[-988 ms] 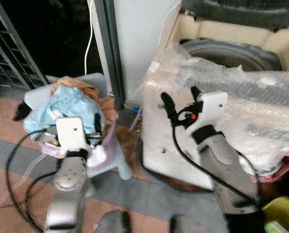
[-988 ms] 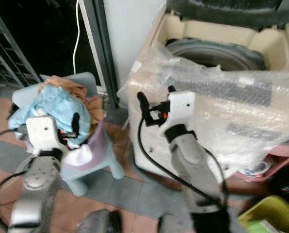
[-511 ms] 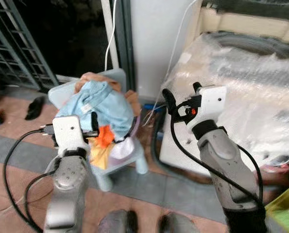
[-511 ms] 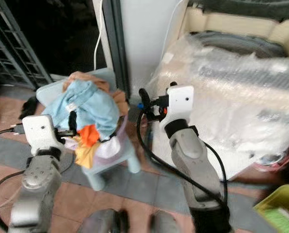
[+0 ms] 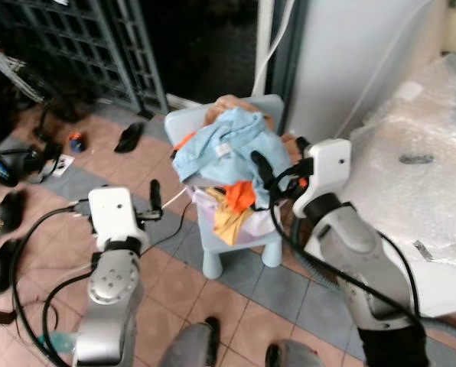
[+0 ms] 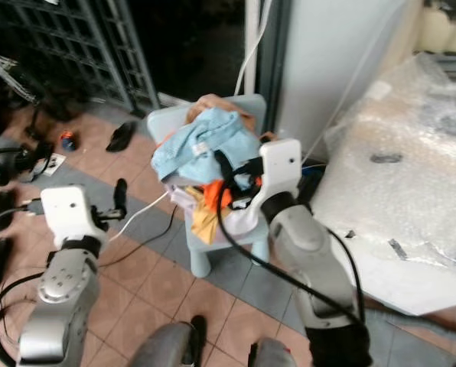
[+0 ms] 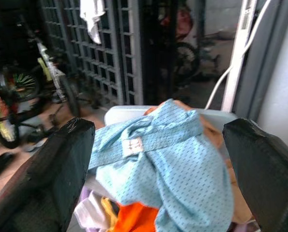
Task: Clothes washing
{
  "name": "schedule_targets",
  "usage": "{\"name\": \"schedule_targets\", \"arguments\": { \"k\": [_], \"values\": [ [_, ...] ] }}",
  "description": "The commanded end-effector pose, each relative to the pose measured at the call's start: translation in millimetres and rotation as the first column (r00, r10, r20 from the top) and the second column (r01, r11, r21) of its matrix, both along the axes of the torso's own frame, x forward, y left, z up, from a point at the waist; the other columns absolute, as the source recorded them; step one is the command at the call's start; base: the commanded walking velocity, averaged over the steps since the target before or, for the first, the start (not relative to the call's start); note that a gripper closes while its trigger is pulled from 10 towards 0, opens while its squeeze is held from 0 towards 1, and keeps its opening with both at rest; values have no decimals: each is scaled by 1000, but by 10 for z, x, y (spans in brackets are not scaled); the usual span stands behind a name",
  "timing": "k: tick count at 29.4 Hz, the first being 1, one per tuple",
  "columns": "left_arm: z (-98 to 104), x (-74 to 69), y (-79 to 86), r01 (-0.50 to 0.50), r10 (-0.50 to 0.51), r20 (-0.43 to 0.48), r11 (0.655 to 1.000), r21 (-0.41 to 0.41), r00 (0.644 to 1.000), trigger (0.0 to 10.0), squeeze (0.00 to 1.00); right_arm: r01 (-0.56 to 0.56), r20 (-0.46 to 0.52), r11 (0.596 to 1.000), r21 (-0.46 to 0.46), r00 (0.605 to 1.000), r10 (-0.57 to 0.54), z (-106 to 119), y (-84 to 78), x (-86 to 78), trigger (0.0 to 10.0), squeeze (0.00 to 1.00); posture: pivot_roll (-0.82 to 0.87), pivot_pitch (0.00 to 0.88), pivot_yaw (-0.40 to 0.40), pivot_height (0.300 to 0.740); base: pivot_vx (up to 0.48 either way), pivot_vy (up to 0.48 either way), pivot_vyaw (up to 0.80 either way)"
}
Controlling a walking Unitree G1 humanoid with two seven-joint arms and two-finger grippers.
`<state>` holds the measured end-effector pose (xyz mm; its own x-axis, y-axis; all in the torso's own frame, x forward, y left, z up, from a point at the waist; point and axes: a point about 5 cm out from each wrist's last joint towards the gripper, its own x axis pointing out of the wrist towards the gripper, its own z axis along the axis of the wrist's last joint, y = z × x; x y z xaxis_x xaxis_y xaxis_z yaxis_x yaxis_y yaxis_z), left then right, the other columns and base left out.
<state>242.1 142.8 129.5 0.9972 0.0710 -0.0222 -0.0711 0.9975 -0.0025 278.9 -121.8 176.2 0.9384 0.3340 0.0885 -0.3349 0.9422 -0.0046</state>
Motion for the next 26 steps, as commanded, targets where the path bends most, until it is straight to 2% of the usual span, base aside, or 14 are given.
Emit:
{"name": "schedule_targets", "arguments": {
  "k": [1, 9, 11, 18, 20, 26],
  "values": [
    [4, -27, 57, -14, 14, -2, 1000, 13, 1000, 10000, 0, -30, 13, 1000, 4, 999, 30, 22, 69, 13, 10000, 0, 23, 122, 35, 740, 0, 0, 788],
    [26, -50, 74, -9, 9, 15, 1000, -7, 1000, 10000, 0, 36, -19, 999, -20, 999, -36, -19, -3, 170, 10000, 0, 28, 126, 24, 740, 96, 0, 98],
    [26, -54, 70, -7, 8, 16, 1000, -12, 1000, 10000, 0, 61, -21, 996, -65, 998, -62, -33, -4, 197, 10000, 0, 26, 130, 23, 740, 307, 0, 0],
    [30, -61, 63, 1, -1, 20, 1000, -19, 1000, 10000, 0, 46, -26, 999, -18, 999, -46, -74, -7, 151, 10000, 0, 24, 131, 24, 740, 445, 0, 0],
    [28, -64, 63, 3, -2, 19, 1000, -20, 1000, 10000, 0, 51, -62, 999, 11, 997, -51, -121, -25, 135, 10000, 0, 22, 135, 27, 740, 480, 0, 0],
    [25, -63, 70, 5, -5, 13, 1000, -16, 1000, 10000, 0, 92, -133, 996, 0, 987, -91, -269, -74, 127, 10000, 0, 23, 139, 37, 740, 480, 0, 0]
  ]
}}
